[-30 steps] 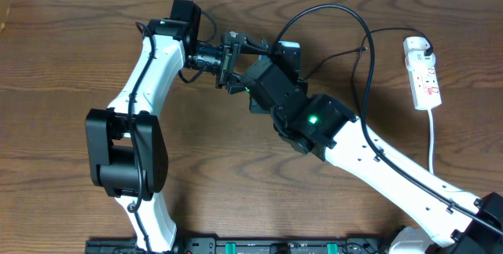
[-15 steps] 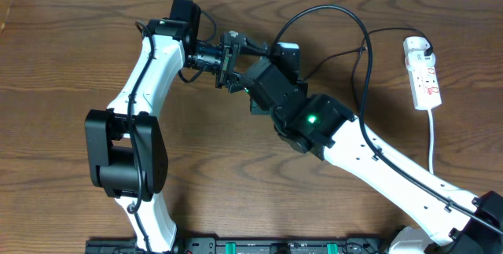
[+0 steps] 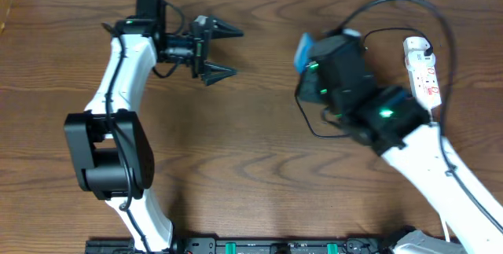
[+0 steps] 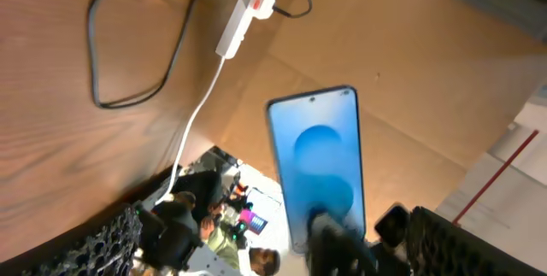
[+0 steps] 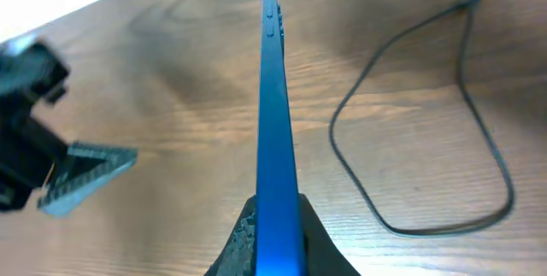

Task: Plug charger to phone and switch on socket
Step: 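Release the phone from the left gripper and carry it right with the right gripper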

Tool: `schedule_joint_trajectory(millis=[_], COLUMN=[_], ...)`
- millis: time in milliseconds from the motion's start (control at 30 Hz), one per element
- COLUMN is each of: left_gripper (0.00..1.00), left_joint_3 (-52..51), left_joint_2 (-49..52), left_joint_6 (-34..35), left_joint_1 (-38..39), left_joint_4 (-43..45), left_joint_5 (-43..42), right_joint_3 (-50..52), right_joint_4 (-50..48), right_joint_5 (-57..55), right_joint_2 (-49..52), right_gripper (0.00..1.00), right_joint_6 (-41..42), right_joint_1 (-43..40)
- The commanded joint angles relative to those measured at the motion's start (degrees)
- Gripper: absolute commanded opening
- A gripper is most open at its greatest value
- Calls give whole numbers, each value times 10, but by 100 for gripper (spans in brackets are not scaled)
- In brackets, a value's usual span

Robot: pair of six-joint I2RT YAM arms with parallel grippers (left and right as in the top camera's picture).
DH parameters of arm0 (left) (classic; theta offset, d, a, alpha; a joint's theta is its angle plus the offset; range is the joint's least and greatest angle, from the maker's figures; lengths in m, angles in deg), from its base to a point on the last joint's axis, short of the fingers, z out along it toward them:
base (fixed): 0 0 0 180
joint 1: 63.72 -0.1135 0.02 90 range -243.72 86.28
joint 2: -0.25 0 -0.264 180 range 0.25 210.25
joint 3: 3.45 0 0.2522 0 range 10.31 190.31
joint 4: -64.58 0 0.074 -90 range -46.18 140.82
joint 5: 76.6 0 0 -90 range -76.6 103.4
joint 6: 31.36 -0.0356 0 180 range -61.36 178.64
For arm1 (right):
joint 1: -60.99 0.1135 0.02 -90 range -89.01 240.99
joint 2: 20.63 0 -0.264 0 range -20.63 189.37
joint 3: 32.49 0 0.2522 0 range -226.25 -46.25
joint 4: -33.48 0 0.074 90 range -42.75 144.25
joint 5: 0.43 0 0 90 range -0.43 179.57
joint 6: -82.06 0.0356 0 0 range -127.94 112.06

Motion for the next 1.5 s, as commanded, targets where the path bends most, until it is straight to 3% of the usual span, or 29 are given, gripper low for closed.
schedule_joint_trajectory(millis=[0, 100, 400, 567, 767, 933, 1067, 1300, 1467], left_gripper=[98, 98, 98, 98, 98, 98, 98, 98, 98], left_joint_3=[2, 2, 2, 2, -17, -116, -247, -455, -513], left_joint_2=[-41, -68, -188, -278, -392, -496, -560, -564, -511], left_joint_6=[-111, -166, -221, -222, -221, -207, -121, 230, 357], left_joint_1=[-21, -36, -73, -65, -27, 23, 47, 66, 101], left_joint_4=[-48, -115, -292, -329, -316, -227, -111, 182, 376], left_joint_5=[-7, 32, 308, 438, 487, 487, 487, 457, 427], right_joint_3=[-11, -5, 75, 188, 341, 435, 471, 475, 475], right_joint_4=[0, -4, -107, -273, -558, -760, -848, -855, -854], right_joint_5=[97, 154, 385, 539, 673, 692, 692, 686, 672], right_joint_2=[-10, -10, -10, -10, -10, -10, -9, -9, -9], right_gripper=[1, 1, 1, 1, 1, 1, 1, 1, 1], right_joint_6=[-29, -51, -109, -89, 33, 121, 170, 260, 366], right_joint_1=[-46, -79, -174, -221, -264, -271, -271, -271, -266])
